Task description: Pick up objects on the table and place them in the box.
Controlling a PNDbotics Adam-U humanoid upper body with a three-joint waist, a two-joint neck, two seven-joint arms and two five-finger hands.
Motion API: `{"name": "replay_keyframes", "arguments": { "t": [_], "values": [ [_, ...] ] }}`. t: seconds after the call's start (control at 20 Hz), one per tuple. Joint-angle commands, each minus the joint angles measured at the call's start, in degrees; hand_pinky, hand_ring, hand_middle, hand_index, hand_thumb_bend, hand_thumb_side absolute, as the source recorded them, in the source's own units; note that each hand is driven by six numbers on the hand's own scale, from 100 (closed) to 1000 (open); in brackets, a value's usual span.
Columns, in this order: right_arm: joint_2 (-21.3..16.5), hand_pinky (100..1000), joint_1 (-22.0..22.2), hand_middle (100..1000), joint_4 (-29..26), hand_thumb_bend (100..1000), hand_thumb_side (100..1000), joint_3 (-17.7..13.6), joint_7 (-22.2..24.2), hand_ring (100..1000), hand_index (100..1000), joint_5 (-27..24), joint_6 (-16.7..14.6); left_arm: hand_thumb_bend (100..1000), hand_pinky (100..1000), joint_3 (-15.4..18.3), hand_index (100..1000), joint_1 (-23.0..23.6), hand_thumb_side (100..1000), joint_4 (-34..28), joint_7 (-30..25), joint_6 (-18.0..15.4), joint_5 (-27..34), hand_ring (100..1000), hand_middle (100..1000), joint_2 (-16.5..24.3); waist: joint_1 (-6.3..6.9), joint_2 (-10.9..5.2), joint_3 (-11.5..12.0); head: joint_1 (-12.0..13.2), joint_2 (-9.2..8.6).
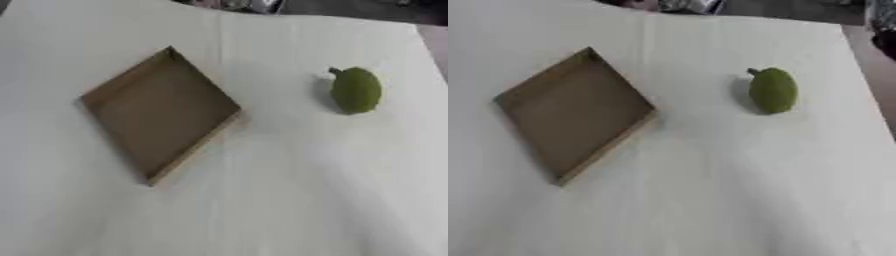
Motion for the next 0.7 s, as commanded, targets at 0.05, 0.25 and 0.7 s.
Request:
{"name": "replay_keyframes", "arguments": {
  "t": [0.05,0.25,0.7],
  "values": [
    [-6.46,865,1.99,852,0.6,100,210,0.24,2.61,900,856,3.09,2.79,100,639,0.62,815,-0.11,604,-1.08,0.24,0.0,-0.52,692,642,2.2,0.1,-1.13,-0.07,0.31,-0.13],
    [-12.65,869,5.17,876,-0.15,100,200,2.38,6.42,916,872,6.9,6.61,100,639,0.53,815,-0.12,604,-1.08,0.14,-0.05,-0.55,692,642,2.23,0.14,-0.97,0.07,0.05,-0.38],
    [-24.74,884,7.89,895,-1.33,100,233,5.57,14.58,933,891,6.72,8.05,100,638,0.34,816,-0.37,603,-1.08,-0.33,-0.06,-0.11,692,643,1.62,0.81,-0.6,0.66,-0.86,-0.86]
  ]
}}
